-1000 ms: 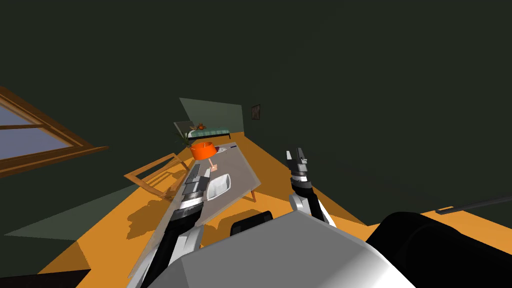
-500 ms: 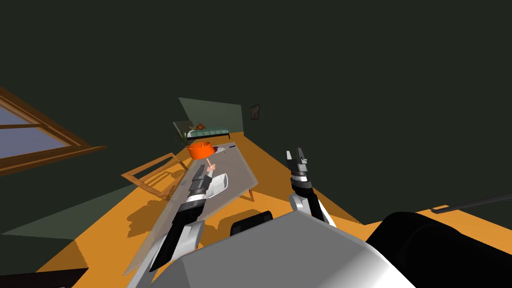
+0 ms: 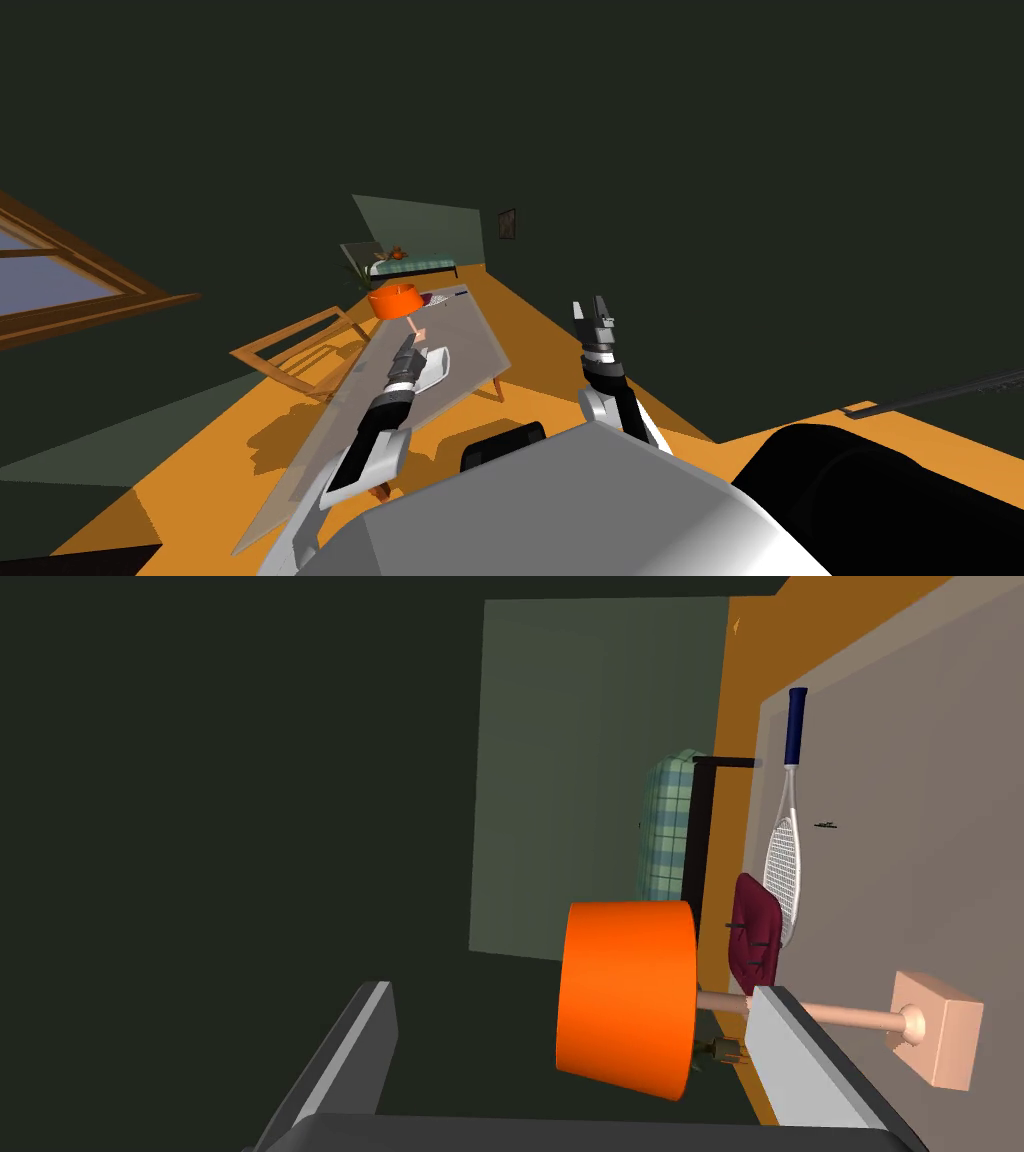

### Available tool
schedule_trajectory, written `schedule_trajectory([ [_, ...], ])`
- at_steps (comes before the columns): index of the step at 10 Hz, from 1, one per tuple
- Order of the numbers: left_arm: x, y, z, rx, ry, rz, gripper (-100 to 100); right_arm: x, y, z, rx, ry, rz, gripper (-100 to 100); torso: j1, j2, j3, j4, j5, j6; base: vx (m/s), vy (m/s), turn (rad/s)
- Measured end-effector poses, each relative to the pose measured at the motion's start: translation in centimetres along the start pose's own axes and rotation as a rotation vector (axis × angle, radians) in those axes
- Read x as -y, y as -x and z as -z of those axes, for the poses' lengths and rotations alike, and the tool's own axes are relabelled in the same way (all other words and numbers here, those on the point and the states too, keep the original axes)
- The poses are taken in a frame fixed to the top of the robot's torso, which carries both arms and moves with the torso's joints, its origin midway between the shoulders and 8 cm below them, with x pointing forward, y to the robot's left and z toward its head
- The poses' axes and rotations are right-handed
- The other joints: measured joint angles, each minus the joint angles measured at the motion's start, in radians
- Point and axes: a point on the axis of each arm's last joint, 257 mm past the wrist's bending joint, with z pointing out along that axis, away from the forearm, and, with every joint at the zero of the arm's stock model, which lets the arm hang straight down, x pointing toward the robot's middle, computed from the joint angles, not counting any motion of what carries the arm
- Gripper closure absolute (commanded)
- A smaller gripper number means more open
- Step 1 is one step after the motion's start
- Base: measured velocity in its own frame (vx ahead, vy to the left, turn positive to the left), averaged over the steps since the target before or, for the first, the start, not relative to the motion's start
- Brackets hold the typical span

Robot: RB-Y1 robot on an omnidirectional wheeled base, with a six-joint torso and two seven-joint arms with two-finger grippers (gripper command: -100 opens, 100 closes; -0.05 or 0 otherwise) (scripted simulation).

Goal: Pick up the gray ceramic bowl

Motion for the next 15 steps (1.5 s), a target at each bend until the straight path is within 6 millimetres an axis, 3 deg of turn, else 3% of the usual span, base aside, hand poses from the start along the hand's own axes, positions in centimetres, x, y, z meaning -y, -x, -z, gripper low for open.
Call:
schedule_trajectory([
  [7,-8.4,3.4,-1.3,0.093,0.237,0.042,-100,0.0,0.0,0.0,0.0,0.0,0.0,0,0.004,-0.001,-0.001,0.0,0.001,0.0,-0.021,-0.015,-0.045],
  [15,-16.3,7.0,-0.2,0.2,0.472,0.092,-100,0.0,0.0,0.0,0.0,0.0,0.0,0,0.006,-0.002,-0.001,0.0,0.001,0.0,-0.011,0.014,-0.068],
])
